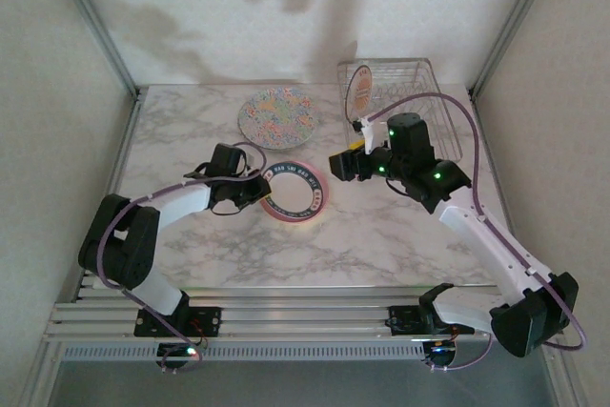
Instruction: Unload the plates from the dish rack
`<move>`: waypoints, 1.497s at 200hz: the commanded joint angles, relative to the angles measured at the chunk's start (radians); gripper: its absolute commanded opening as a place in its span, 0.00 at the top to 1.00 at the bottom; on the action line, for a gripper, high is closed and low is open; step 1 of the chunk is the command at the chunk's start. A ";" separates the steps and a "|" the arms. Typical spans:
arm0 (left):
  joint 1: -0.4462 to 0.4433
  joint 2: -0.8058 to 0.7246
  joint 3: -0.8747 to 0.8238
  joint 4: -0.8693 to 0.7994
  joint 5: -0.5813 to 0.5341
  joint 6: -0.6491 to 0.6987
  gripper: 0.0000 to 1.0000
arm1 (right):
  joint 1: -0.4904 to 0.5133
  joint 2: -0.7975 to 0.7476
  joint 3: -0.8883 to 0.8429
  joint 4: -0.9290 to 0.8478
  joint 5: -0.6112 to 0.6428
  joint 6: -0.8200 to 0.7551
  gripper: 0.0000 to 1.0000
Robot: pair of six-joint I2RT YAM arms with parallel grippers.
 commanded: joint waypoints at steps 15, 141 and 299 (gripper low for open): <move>-0.008 0.017 0.049 -0.028 -0.031 0.021 0.88 | 0.010 0.018 0.040 -0.021 0.020 -0.019 0.30; -0.010 0.024 0.132 -0.187 -0.085 0.059 0.67 | 0.010 0.051 0.076 -0.054 0.063 -0.020 0.30; -0.049 0.084 0.314 -0.440 -0.239 0.090 0.45 | 0.008 0.107 0.206 -0.124 0.355 0.049 0.26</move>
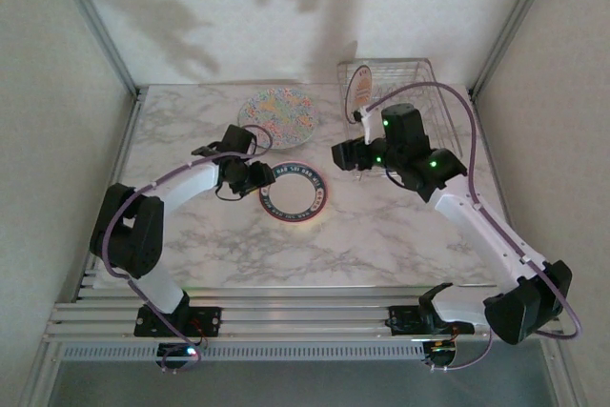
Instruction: Unload the plates from the dish rack
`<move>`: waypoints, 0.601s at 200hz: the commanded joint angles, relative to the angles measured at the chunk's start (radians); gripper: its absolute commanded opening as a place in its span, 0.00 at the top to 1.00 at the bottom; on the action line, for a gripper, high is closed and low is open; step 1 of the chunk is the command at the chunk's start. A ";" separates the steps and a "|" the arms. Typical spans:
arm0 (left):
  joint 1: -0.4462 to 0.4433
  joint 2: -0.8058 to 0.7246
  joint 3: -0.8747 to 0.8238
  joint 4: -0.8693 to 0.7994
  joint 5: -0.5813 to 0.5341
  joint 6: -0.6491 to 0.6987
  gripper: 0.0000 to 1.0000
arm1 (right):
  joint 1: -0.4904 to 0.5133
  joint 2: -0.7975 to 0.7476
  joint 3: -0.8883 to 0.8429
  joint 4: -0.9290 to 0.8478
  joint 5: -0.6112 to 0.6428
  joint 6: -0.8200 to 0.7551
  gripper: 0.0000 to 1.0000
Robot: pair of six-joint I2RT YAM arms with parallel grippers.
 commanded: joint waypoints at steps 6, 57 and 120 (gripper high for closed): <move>-0.012 -0.002 0.043 -0.067 -0.038 0.005 0.43 | 0.003 0.040 0.101 -0.035 0.189 0.048 0.26; -0.013 -0.047 0.155 -0.101 -0.088 -0.027 0.33 | -0.088 0.199 0.300 -0.053 0.368 0.119 0.25; -0.017 -0.223 0.277 0.068 -0.085 -0.094 0.33 | -0.226 0.560 0.597 -0.038 0.322 0.153 0.37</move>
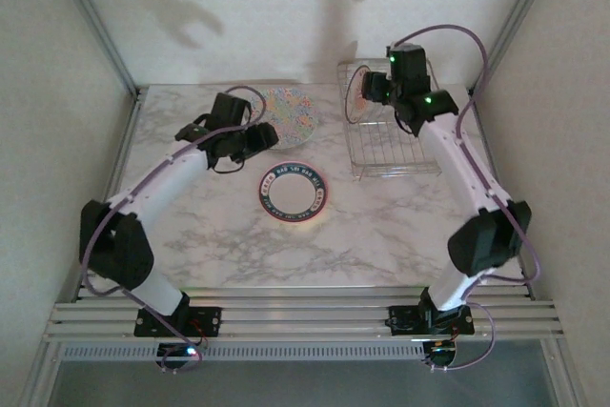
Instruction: Unload the plates from the dish rack
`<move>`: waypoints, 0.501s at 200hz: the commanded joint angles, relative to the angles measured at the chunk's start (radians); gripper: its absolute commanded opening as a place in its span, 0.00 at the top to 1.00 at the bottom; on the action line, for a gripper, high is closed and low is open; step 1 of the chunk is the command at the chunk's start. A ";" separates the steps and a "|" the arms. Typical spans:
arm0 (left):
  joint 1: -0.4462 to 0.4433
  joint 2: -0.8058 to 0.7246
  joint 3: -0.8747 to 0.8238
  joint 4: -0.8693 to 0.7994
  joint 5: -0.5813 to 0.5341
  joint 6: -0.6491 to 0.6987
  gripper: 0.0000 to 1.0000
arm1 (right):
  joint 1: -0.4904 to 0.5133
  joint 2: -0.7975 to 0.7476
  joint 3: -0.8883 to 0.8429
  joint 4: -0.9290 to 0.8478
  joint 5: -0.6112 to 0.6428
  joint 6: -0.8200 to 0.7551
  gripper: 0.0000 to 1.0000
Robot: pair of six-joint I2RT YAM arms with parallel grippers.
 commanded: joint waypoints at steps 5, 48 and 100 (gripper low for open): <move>-0.010 -0.130 0.025 0.138 0.012 -0.046 0.33 | -0.029 0.152 0.135 -0.008 -0.004 0.014 0.39; -0.018 -0.349 -0.086 0.392 0.036 -0.081 0.30 | -0.055 0.381 0.337 -0.028 -0.020 0.003 0.48; -0.020 -0.497 -0.159 0.398 -0.014 -0.111 0.30 | -0.056 0.603 0.587 -0.113 0.040 -0.014 0.52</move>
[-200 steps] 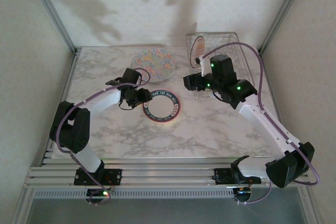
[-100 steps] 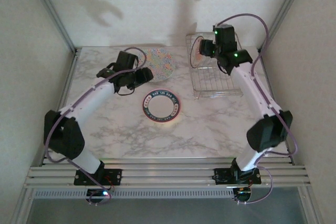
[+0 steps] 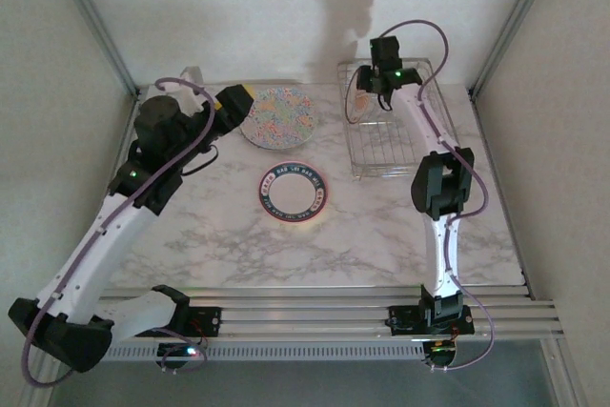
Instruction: Unload the plates from the dish rack
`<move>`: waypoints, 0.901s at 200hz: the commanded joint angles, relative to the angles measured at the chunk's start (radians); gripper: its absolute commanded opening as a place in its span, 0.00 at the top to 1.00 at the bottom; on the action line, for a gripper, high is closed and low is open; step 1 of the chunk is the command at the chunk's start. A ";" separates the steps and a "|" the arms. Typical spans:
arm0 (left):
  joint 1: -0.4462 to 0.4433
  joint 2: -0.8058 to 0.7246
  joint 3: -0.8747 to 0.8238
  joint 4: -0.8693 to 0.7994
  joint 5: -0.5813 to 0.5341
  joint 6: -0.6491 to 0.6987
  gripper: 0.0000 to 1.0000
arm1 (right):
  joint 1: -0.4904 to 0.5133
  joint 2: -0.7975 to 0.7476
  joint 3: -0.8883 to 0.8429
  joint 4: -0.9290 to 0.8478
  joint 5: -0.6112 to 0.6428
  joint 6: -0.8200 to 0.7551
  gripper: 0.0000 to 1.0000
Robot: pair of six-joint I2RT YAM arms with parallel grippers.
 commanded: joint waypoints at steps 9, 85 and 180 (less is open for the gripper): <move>-0.009 -0.049 -0.039 0.011 -0.042 -0.025 0.30 | -0.004 0.076 0.117 -0.043 0.044 -0.018 0.53; -0.007 -0.130 -0.062 -0.012 -0.087 -0.025 0.30 | -0.003 0.143 0.121 -0.009 0.025 -0.020 0.59; -0.009 -0.133 -0.078 -0.022 -0.092 -0.028 0.30 | -0.003 0.165 0.116 0.010 0.007 -0.031 0.81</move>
